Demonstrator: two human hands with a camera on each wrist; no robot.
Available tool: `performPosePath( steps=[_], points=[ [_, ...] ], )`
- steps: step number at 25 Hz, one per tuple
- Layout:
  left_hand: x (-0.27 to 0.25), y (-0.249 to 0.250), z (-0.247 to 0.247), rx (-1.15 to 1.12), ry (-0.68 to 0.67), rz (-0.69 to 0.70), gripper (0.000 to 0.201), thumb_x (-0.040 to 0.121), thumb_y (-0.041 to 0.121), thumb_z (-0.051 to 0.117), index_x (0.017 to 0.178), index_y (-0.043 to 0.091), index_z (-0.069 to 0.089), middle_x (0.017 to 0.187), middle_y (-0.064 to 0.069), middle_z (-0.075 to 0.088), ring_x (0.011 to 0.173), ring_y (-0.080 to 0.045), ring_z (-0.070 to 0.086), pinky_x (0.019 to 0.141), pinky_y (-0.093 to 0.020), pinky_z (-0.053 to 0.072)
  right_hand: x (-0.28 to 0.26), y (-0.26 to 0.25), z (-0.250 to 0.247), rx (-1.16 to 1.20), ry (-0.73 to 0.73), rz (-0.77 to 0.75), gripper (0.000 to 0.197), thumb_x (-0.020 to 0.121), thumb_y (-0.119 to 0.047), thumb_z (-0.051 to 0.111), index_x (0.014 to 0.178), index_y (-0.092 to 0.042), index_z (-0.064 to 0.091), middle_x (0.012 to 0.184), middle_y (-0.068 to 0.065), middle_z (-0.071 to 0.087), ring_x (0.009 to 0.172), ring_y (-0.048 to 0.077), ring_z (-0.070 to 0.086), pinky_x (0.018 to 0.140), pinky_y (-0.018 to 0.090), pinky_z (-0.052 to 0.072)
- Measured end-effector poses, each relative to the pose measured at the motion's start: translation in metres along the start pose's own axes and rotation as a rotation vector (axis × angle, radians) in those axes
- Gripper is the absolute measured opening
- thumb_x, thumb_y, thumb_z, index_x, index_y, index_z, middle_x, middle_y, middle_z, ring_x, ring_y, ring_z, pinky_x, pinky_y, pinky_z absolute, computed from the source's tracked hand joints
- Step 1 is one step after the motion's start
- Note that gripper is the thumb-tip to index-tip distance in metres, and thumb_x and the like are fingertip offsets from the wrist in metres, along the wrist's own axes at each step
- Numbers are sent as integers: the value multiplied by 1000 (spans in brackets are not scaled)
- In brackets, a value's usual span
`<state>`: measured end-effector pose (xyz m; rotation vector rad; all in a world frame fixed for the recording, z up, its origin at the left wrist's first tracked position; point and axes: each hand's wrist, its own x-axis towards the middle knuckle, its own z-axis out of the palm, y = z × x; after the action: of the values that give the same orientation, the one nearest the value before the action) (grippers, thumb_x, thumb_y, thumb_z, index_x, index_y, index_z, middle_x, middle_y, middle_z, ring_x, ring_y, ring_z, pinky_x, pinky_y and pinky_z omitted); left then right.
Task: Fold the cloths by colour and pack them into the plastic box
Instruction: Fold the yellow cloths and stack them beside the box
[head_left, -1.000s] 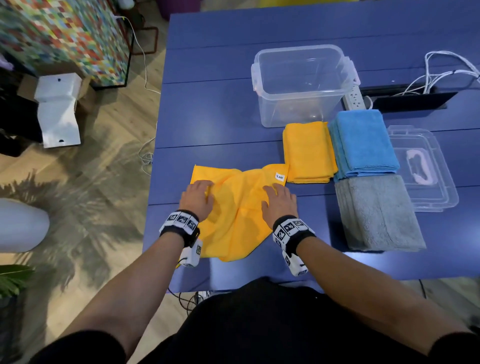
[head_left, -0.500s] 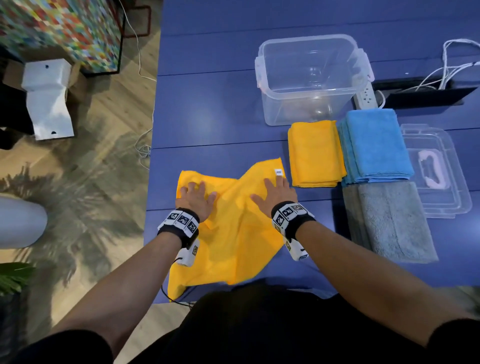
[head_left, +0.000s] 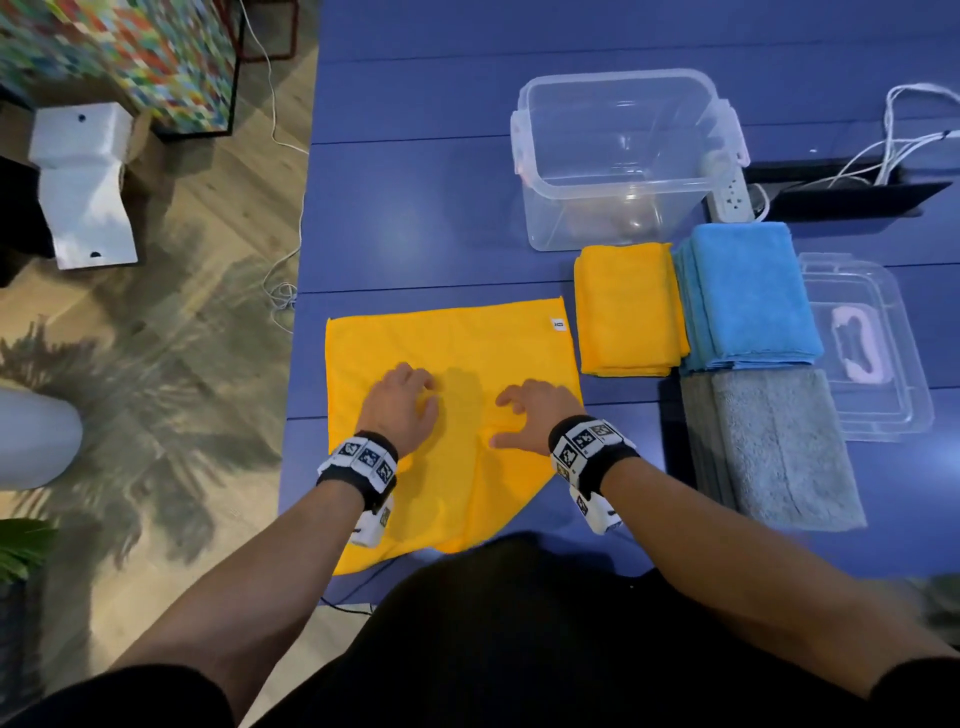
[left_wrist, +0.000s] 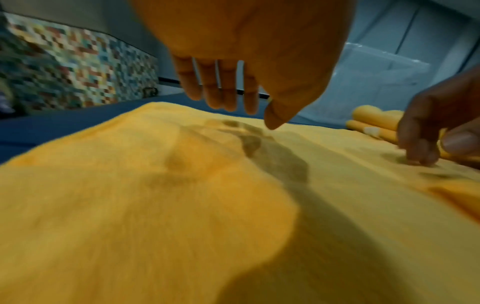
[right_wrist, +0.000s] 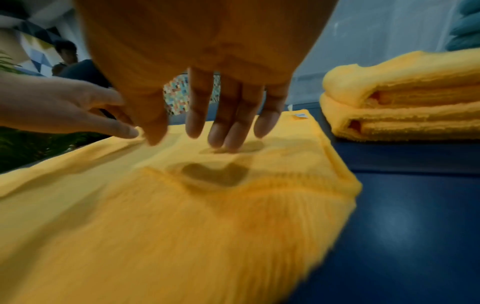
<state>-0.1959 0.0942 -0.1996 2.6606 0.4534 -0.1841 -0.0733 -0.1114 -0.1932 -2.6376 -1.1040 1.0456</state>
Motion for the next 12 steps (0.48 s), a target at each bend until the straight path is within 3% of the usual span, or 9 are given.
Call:
performPosePath(
  steps=[2, 4, 6, 7, 10, 12],
  points=[
    [-26, 17, 7, -121, -166, 60, 34, 91, 56, 44, 95, 25, 58, 69, 8, 54, 60, -12, 53, 51, -27, 36, -8, 4, 10, -98, -39, 0, 54, 78, -56, 66, 126, -36, 52, 116, -3, 54, 111, 19, 51, 97, 39, 37],
    [-46, 37, 18, -113, -355, 73, 50, 84, 75, 40, 87, 28, 58, 60, 9, 53, 55, -6, 50, 50, -28, 36, -16, 12, 17, -140, -27, -5, 39, 84, -50, 63, 119, -33, 57, 115, -2, 55, 112, 21, 50, 96, 38, 35],
    [-59, 55, 30, -49, -457, 9, 56, 79, 81, 45, 90, 27, 57, 70, 8, 59, 64, -9, 56, 58, -34, 47, -29, 19, 22, 17, 1, 23, 36, 88, -48, 59, 118, -27, 58, 118, 0, 59, 111, 22, 54, 94, 37, 42],
    [-63, 63, 34, -46, -438, -27, 59, 77, 82, 48, 97, 26, 55, 77, 8, 62, 70, -12, 59, 62, -36, 49, -35, 23, 23, 169, 34, 55, 37, 90, -47, 58, 120, -25, 56, 121, 2, 60, 111, 24, 56, 91, 37, 46],
    [-69, 81, 44, -110, -337, -143, 86, 73, 78, 58, 135, 22, 39, 113, 1, 63, 98, -23, 63, 73, -33, 48, -58, 36, 24, 505, 167, 149, 40, 96, -44, 51, 127, -19, 45, 128, 10, 56, 114, 32, 56, 84, 36, 49],
    [-73, 95, 51, -156, -399, -161, 91, 80, 65, 63, 147, 13, 31, 138, -9, 53, 119, -28, 55, 88, -34, 46, -74, 50, 27, 571, 241, 212, 39, 98, -43, 48, 127, -17, 43, 124, 12, 57, 108, 32, 57, 80, 39, 49]
  ],
)
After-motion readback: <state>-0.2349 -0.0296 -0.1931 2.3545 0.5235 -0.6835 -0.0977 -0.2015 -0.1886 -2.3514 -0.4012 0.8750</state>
